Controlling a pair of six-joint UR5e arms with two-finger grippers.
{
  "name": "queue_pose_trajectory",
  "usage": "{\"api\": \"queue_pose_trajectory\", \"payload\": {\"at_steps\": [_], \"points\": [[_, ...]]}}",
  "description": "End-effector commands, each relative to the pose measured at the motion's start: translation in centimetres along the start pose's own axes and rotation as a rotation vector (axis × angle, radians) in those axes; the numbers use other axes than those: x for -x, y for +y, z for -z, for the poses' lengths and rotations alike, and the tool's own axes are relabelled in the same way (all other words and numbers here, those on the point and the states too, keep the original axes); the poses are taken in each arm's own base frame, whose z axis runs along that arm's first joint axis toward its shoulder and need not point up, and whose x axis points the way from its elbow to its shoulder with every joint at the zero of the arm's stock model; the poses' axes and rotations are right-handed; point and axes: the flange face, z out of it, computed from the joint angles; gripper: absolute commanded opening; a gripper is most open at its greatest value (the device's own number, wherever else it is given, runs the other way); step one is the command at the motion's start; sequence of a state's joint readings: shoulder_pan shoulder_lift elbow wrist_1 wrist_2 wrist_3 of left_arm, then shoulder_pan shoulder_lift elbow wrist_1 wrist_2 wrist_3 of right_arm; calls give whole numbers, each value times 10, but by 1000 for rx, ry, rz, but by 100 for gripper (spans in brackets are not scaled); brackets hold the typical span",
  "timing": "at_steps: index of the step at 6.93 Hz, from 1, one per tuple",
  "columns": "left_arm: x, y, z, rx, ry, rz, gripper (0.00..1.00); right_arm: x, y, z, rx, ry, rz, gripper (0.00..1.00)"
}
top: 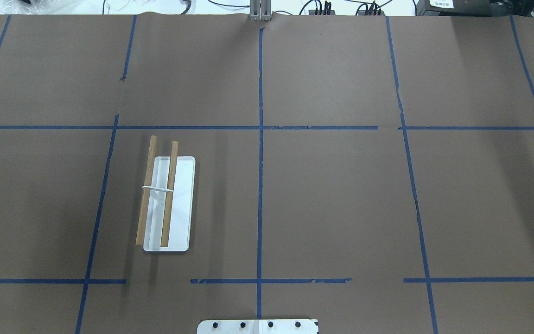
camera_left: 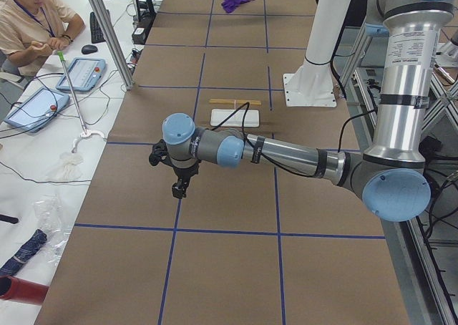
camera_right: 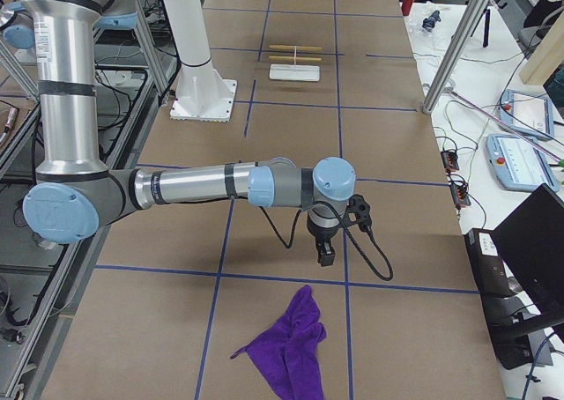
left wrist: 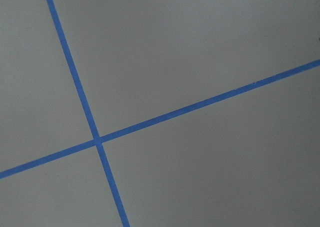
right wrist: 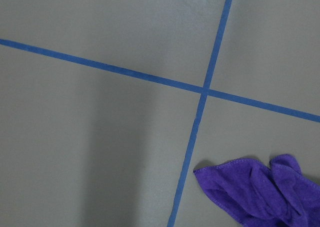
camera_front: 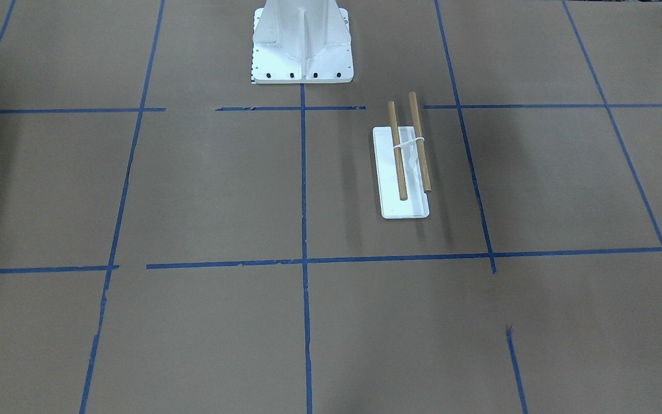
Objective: Hang towel on rack
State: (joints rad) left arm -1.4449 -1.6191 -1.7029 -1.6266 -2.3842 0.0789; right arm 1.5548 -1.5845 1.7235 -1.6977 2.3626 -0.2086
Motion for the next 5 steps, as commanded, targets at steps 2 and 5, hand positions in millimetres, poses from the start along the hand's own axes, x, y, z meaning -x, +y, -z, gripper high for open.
{"api": "queue_pose_trajectory", "payload": {"at_steps": [2, 5], "points": [[-16, -7, 25, -50, -11, -36, 100, -2, 20, -5, 10, -8, -16, 100], [-16, 3, 16, -43, -6, -58, 100, -4, 32, -9, 18, -11, -25, 100]]}}
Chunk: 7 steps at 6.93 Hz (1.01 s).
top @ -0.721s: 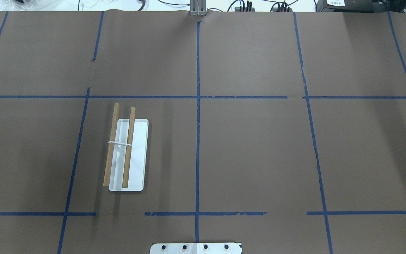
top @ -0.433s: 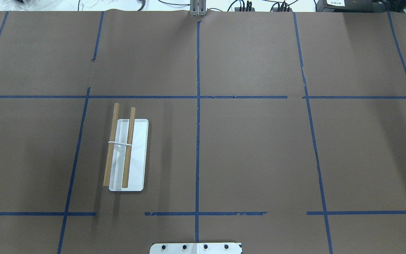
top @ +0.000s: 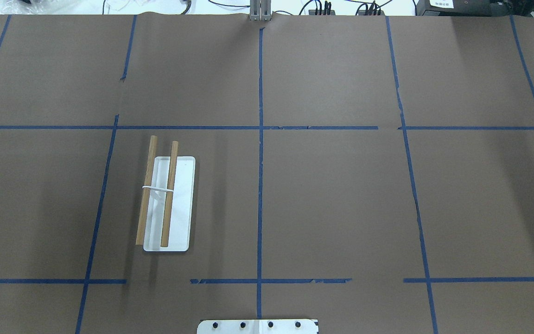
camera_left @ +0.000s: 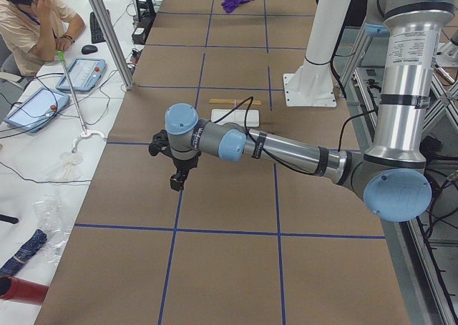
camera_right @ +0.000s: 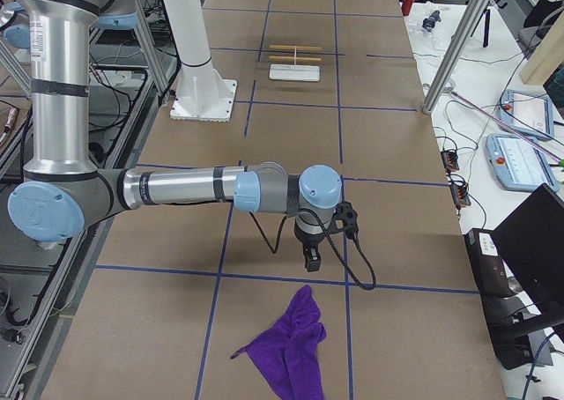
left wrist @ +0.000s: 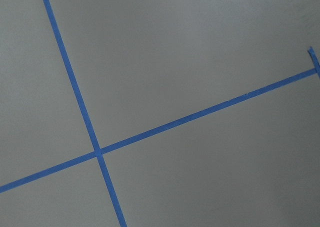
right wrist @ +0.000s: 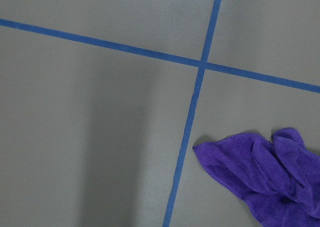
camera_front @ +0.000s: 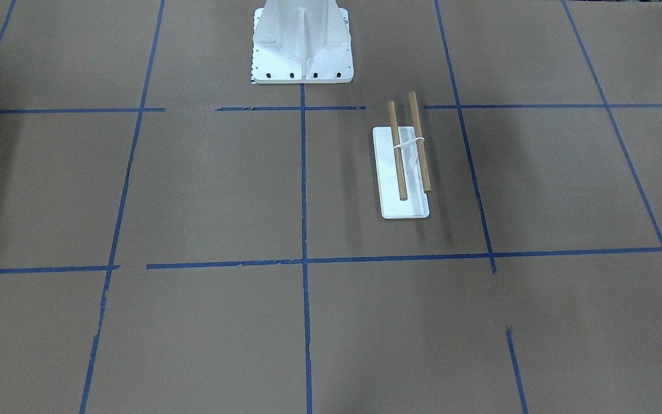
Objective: Hang towel on rack
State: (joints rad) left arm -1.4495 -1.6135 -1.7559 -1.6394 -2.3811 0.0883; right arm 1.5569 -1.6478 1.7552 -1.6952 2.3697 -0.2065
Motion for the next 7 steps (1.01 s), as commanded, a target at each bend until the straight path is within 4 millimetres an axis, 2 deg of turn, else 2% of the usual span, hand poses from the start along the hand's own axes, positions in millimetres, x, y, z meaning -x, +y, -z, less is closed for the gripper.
{"api": "queue_pose_trajectory", "payload": {"at_steps": [1, 4, 5, 6, 7], "points": [[-2, 6, -2, -3, 6, -10, 100, 1, 3, 0, -1, 0, 3, 100], [4, 7, -7, -33, 5, -35, 100, 1, 1, -1, 1, 0, 7, 100], [-1, 6, -1, -43, 4, -41, 100, 5, 0, -5, 10, -1, 18, 100], [6, 3, -8, -33, -1, -30, 100, 15, 0, 5, -9, 0, 30, 100], [-2, 0, -1, -50, 2, -54, 100, 15, -1, 1, -3, -10, 22, 100]]}}
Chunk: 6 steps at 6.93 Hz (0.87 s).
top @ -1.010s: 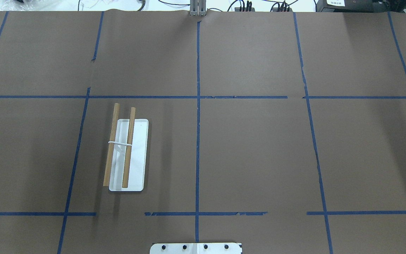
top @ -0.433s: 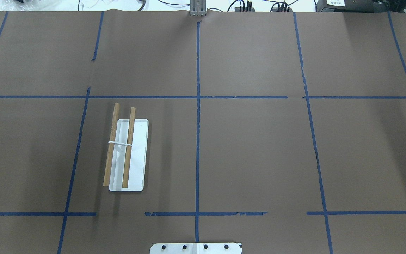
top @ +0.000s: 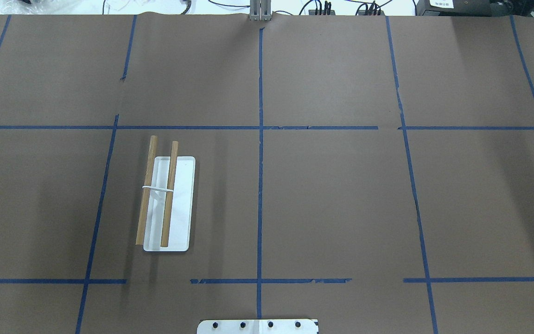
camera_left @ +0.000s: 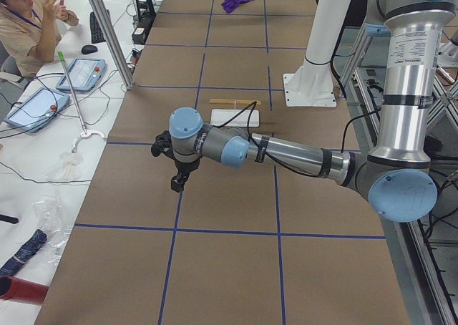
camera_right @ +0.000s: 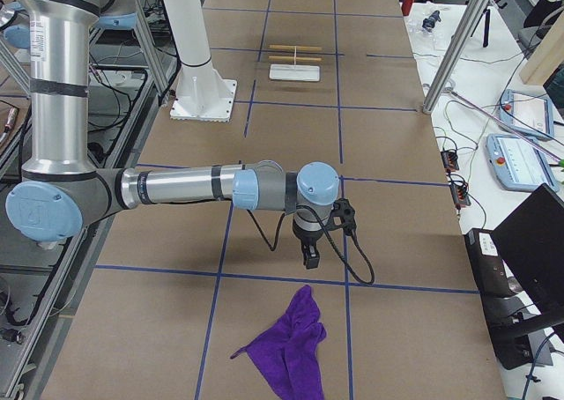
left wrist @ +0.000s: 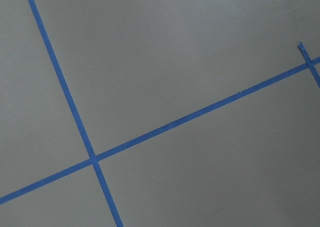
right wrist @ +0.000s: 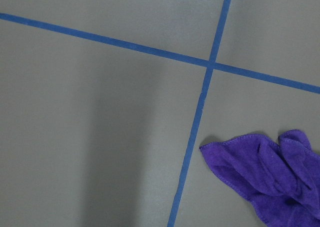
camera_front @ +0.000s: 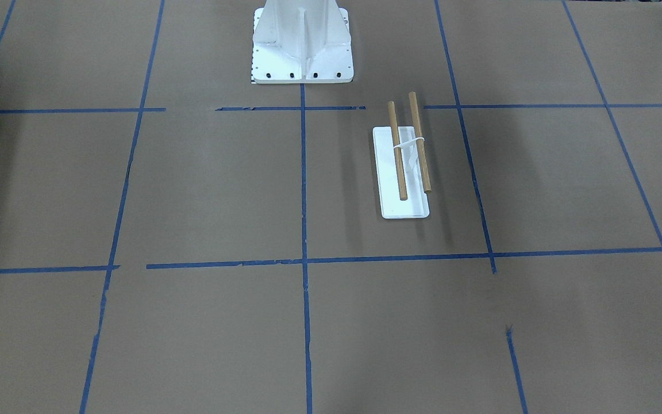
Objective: Hang towel on rack
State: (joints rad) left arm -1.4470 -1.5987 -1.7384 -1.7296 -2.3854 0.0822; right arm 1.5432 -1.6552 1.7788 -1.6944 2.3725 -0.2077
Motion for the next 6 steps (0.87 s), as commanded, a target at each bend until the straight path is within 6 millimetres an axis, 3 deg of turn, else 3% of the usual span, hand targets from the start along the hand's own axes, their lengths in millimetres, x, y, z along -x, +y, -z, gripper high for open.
{"api": "queue_pose_trajectory", "payload": {"at_steps": [1, 2, 3, 4, 5, 6], "points": [[-13, -3, 12, -30, 1, -38, 100, 9, -8, 3, -8, -10, 3, 100], [-17, -2, 15, -38, 0, -43, 100, 18, -13, -1, -1, -15, 23, 100], [-17, 0, 15, -37, 2, -39, 100, 22, -8, -19, 40, -15, 35, 100], [-17, 0, 15, -37, 3, -42, 100, 14, 7, -37, 83, 2, 21, 100], [-18, -1, 16, -47, 2, -48, 100, 7, 15, -41, 98, 25, 19, 98], [-18, 0, 16, -47, 2, -48, 100, -8, 24, -49, 129, 89, 15, 88]]}}
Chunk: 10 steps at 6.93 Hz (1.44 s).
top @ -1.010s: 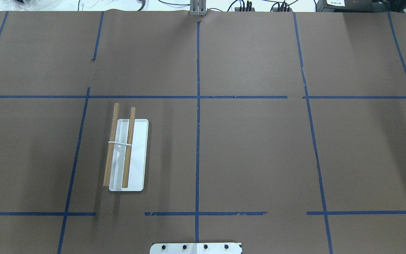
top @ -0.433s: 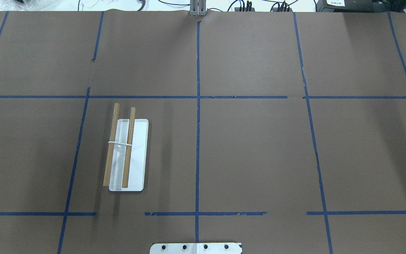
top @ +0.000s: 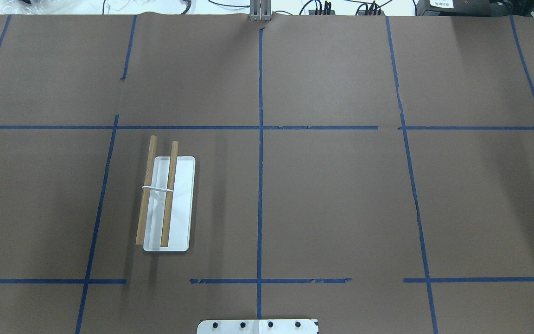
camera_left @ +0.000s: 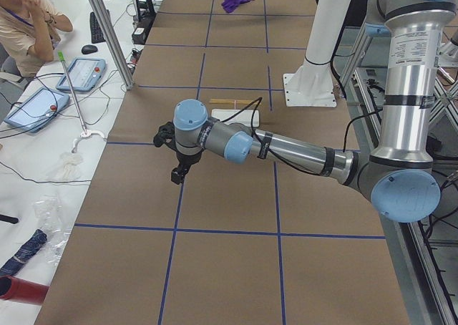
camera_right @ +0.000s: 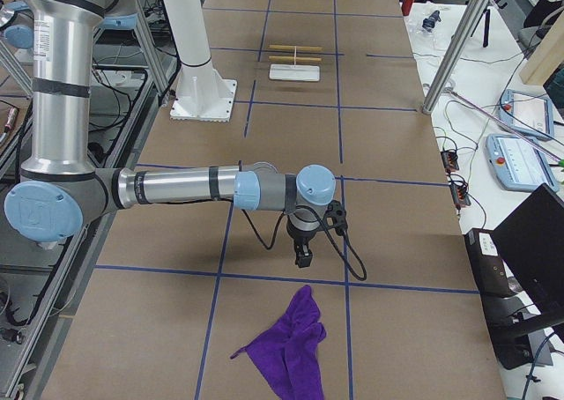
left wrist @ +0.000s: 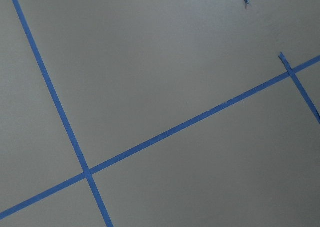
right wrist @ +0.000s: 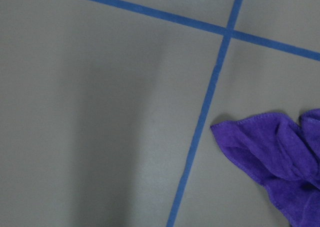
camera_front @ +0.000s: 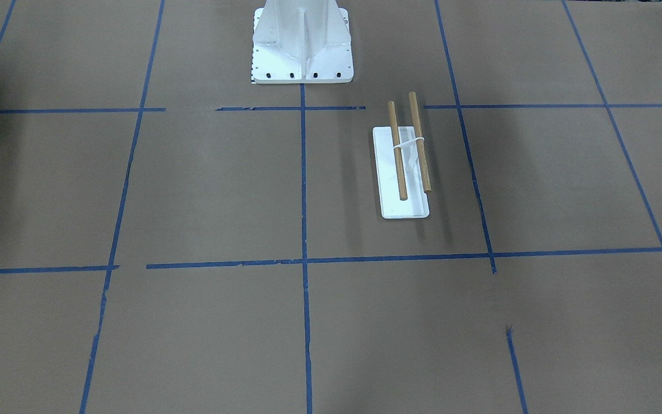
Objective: Hang towel on rack
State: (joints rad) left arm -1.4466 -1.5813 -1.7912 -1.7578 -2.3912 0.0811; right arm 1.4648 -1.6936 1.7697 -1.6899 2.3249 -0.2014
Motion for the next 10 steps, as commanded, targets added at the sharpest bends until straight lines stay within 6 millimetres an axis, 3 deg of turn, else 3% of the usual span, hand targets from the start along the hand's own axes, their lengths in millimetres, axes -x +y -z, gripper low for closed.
{"api": "queue_pose_trajectory", "payload": {"at_steps": [1, 2, 3, 4, 6, 10], "points": [[-2, 0, 0, -5, 14, -1, 100, -45, 16, -44, 24, 69, 21, 85], [-6, 0, 0, -7, 58, 1, 100, -89, 21, -91, -25, 82, 60, 82], [-7, -1, 1, -8, 60, 28, 100, -115, 16, -115, -62, 91, 84, 78], [-12, -3, 6, -18, 59, 61, 100, -128, 21, -124, -50, 87, 77, 73], [-13, -1, 7, -18, 59, 62, 100, -151, 20, -128, -41, 88, 46, 66], [-14, -2, 7, -19, 61, 73, 100, -155, -3, -120, -47, 135, 55, 62]]}}
